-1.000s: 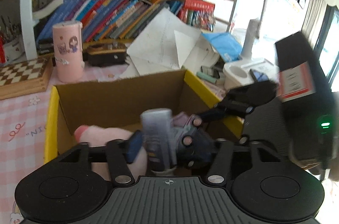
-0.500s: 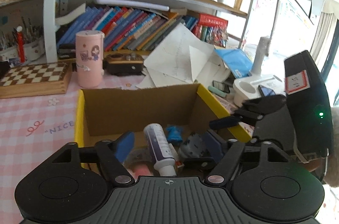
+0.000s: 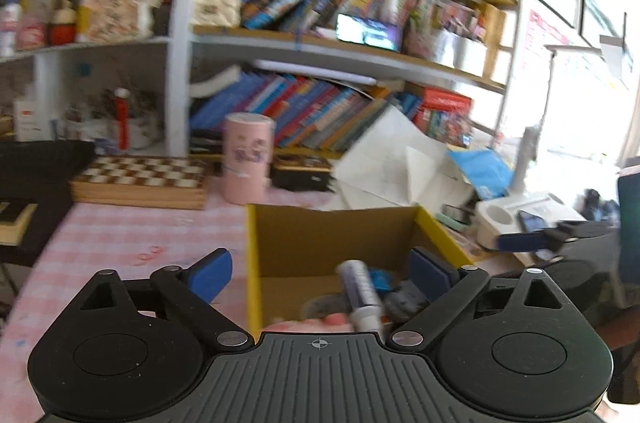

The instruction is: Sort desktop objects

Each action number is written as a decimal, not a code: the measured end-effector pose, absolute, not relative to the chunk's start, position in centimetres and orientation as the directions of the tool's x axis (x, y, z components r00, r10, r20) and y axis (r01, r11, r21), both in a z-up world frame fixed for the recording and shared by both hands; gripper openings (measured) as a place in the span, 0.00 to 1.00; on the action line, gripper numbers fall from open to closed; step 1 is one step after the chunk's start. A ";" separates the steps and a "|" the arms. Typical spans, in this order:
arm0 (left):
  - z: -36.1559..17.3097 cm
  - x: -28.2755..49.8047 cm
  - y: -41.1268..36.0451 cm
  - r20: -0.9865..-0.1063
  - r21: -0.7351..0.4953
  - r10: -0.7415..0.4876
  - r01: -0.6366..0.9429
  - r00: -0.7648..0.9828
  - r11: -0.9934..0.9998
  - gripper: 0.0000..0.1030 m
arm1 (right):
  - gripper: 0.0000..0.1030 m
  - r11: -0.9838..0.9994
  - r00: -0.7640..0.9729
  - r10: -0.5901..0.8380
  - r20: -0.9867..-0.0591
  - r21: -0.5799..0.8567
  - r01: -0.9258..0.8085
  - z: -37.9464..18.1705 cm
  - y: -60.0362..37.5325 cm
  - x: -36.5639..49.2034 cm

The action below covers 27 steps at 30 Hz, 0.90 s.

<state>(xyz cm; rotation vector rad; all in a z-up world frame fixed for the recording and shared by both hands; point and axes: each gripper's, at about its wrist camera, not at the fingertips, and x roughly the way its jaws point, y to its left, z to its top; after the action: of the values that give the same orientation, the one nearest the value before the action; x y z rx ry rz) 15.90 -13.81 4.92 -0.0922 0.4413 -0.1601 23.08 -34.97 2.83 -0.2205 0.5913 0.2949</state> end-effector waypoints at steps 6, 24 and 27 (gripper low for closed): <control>4.9 12.7 -11.2 -0.426 -0.098 -0.054 0.013 0.903 0.995 0.96 | 0.84 0.977 0.846 0.167 -0.506 -0.029 -0.210 3.7 -34.8 19.7; 2.4 3.3 -7.8 -0.547 0.039 0.117 -0.115 0.829 0.993 0.99 | 0.95 0.988 0.831 0.155 -0.534 0.065 -0.142 0.9 -28.9 7.0; 1.8 1.6 -7.5 -0.576 0.040 0.116 -0.113 0.809 0.993 0.99 | 0.97 0.987 0.824 0.159 -0.543 0.060 -0.150 0.5 -27.9 4.7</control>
<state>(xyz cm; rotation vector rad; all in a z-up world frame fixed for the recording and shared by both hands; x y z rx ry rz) 1.58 -7.47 1.76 0.0042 0.6156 0.1222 4.75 -27.87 0.50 0.0148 0.5787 0.1642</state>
